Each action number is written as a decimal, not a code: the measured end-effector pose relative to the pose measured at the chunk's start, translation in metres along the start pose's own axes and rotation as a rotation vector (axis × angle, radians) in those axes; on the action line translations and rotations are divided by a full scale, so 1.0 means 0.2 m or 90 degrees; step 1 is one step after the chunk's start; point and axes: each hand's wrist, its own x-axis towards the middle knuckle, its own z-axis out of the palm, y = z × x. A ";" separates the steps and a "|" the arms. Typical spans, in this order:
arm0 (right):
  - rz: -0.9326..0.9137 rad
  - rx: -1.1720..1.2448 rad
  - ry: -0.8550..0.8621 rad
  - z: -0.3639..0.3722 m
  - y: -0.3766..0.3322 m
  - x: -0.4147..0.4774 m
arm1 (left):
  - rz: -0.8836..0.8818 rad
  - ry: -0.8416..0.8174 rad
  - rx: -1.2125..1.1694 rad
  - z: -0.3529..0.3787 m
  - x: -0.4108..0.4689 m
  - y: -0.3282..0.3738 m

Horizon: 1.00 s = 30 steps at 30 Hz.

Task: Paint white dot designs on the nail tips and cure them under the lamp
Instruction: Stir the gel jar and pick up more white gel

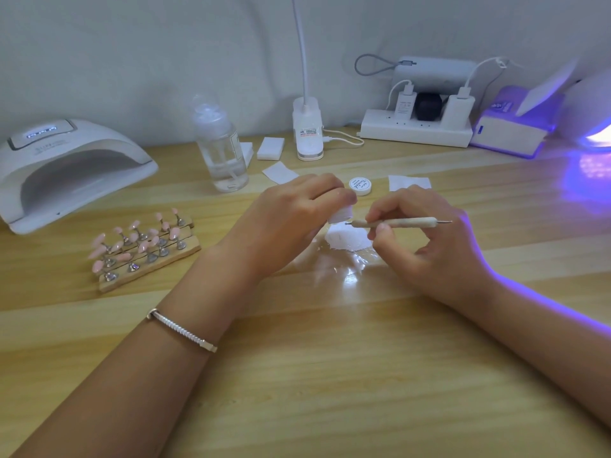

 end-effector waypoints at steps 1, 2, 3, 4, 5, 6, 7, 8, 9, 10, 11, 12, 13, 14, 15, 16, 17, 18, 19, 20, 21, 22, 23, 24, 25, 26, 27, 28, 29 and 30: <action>-0.002 -0.001 0.001 0.00 0.00 0.00 | -0.006 0.003 -0.005 0.00 0.00 0.00; -0.005 -0.002 0.000 0.00 0.00 0.00 | -0.012 0.005 -0.012 0.01 0.00 0.00; -0.009 -0.005 -0.001 0.01 0.00 0.00 | -0.019 0.006 -0.020 0.01 0.00 0.00; -0.013 -0.011 -0.003 0.01 0.00 0.00 | -0.025 0.006 -0.026 0.01 0.00 -0.01; -0.016 -0.017 -0.005 0.01 0.00 0.00 | -0.031 0.005 -0.033 0.02 -0.01 -0.01; -0.018 -0.022 -0.007 0.01 0.00 -0.01 | -0.037 0.002 -0.038 0.02 -0.01 -0.01; -0.020 -0.027 -0.010 0.01 0.00 -0.01 | -0.042 0.000 -0.043 0.02 -0.01 -0.01; -0.023 -0.034 -0.011 0.01 0.00 -0.01 | -0.046 -0.002 -0.048 0.02 -0.01 -0.01; -0.025 -0.040 -0.012 0.01 0.00 -0.01 | -0.049 -0.004 -0.051 0.02 -0.01 -0.01; -0.025 -0.043 -0.013 0.02 0.00 -0.01 | -0.050 -0.006 -0.053 0.02 -0.01 0.00; -0.024 -0.047 -0.013 0.02 0.00 -0.01 | -0.050 -0.006 -0.053 0.02 -0.01 0.00; -0.022 -0.052 -0.013 0.02 0.00 -0.01 | -0.051 -0.005 -0.053 0.02 -0.01 0.00; -0.020 -0.057 -0.015 0.02 0.00 0.00 | -0.052 -0.003 -0.053 0.02 -0.01 0.00; -0.019 -0.060 -0.017 0.02 -0.01 0.00 | -0.053 -0.002 -0.054 0.02 -0.01 0.00; -0.017 -0.059 -0.021 0.02 -0.01 0.00 | -0.054 0.000 -0.055 0.02 -0.01 0.00; -0.015 -0.057 -0.024 0.02 -0.01 0.00 | -0.054 0.001 -0.056 0.02 -0.01 0.00; -0.012 -0.056 -0.025 0.02 -0.01 0.00 | -0.054 0.001 -0.056 0.02 -0.01 0.01; -0.010 -0.055 -0.024 0.01 -0.01 0.00 | -0.054 0.002 -0.055 0.02 -0.01 0.01; -0.007 -0.053 -0.022 0.01 -0.01 -0.01 | -0.054 0.001 -0.053 0.02 -0.01 0.01; -0.004 -0.048 -0.021 0.01 0.00 -0.01 | -0.054 0.001 -0.051 0.02 -0.01 0.01; -0.001 -0.043 -0.022 0.01 0.00 -0.01 | -0.054 0.000 -0.048 0.02 -0.01 0.01; 0.001 -0.039 -0.023 0.01 0.00 0.00 | -0.053 0.000 -0.046 0.02 -0.01 0.01; 0.001 -0.039 -0.025 0.01 0.00 0.00 | -0.053 0.001 -0.044 0.02 -0.01 0.01; 0.000 -0.040 -0.026 0.01 -0.01 0.00 | -0.052 0.002 -0.043 0.02 -0.01 0.01; -0.003 -0.043 -0.029 0.01 -0.01 0.00 | -0.051 0.003 -0.042 0.02 -0.01 0.01; -0.008 -0.047 -0.034 0.02 -0.01 0.00 | -0.052 0.004 -0.042 0.02 -0.01 0.01; -0.013 -0.049 -0.039 0.02 -0.01 0.00 | -0.054 0.004 -0.043 0.02 -0.01 0.02; -0.015 -0.049 -0.040 0.02 -0.01 0.00 | -0.058 0.005 -0.045 0.02 -0.01 0.02; -0.015 -0.049 -0.037 0.01 -0.01 0.00 | -0.062 0.005 -0.047 0.02 -0.01 0.02; -0.010 -0.047 -0.033 0.01 -0.01 0.00 | -0.065 0.004 -0.048 0.02 -0.01 0.02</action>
